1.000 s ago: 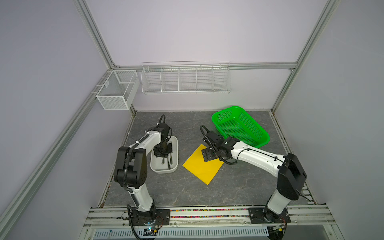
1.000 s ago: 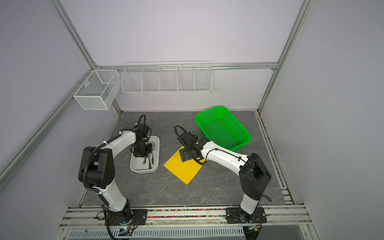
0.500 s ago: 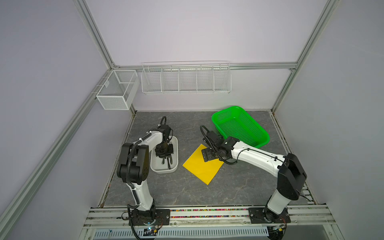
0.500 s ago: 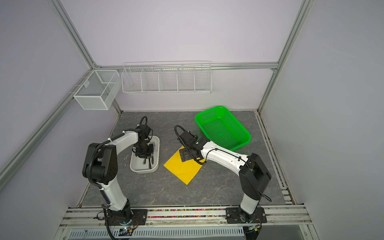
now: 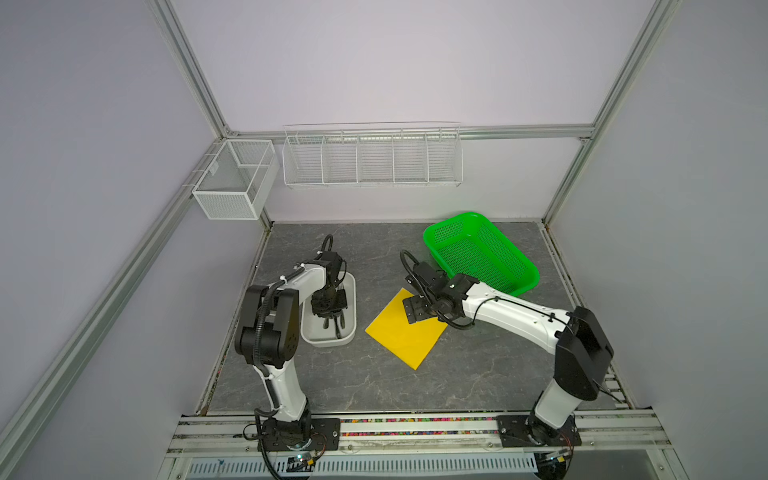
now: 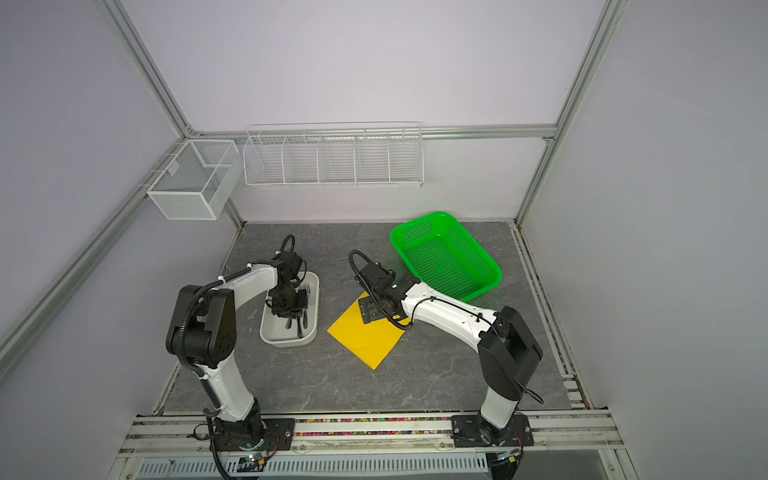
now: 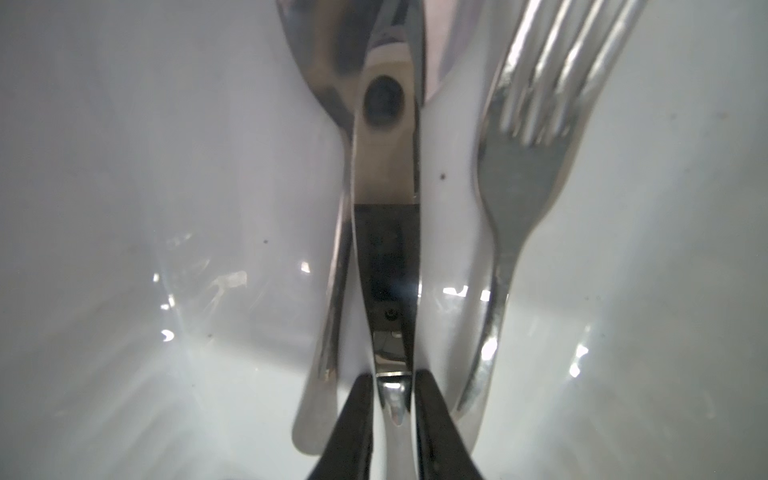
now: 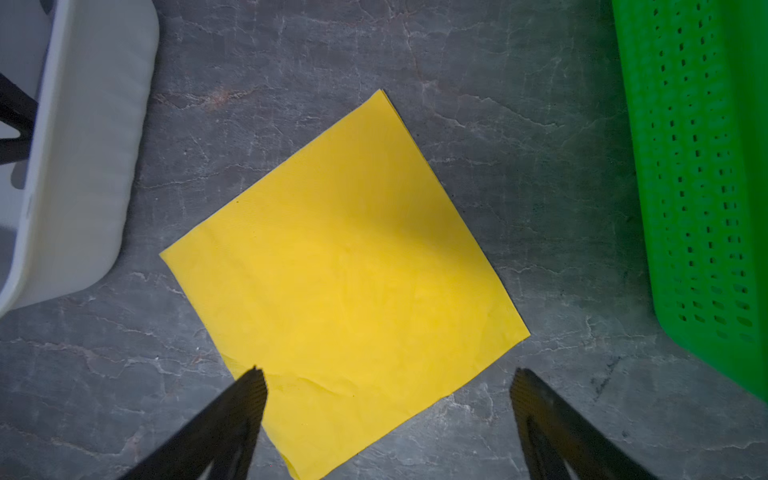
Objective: Place the utensils on the paper napkin and roll it up
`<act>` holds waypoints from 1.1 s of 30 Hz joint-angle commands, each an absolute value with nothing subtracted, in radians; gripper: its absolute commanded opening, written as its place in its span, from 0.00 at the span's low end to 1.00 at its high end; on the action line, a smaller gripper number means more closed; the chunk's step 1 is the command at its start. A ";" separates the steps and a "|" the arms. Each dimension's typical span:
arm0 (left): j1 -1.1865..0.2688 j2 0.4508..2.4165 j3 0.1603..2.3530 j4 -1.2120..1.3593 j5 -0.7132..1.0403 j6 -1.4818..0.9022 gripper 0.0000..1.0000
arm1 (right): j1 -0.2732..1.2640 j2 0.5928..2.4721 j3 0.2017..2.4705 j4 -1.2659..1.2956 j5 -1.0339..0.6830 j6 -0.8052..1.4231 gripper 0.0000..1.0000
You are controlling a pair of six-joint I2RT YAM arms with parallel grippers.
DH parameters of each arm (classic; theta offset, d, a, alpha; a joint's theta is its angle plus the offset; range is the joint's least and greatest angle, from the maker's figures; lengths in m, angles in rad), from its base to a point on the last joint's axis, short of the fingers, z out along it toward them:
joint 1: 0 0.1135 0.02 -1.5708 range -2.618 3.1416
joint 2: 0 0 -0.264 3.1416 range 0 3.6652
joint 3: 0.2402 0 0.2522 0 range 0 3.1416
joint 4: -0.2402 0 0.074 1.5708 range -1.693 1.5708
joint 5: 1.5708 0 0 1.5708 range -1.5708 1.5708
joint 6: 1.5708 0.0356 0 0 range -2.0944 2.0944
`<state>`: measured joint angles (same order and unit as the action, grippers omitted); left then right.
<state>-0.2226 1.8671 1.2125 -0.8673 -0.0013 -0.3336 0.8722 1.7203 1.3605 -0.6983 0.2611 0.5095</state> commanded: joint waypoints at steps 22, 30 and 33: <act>-0.234 1.795 1.209 -0.904 0.001 -0.351 0.03 | 0.877 1.685 1.353 -0.697 0.269 0.538 0.95; -0.235 1.730 1.226 -0.947 -0.012 -0.350 0.03 | 0.877 1.683 1.337 -0.637 0.204 0.543 0.96; -0.235 1.712 1.227 -0.952 -0.001 -0.351 0.03 | 0.877 1.680 1.317 -0.557 0.119 0.544 0.96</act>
<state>-0.2302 1.7401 1.2133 -0.9165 -0.0025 -0.3397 0.8722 1.7149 1.3479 -0.6392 0.2058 0.5198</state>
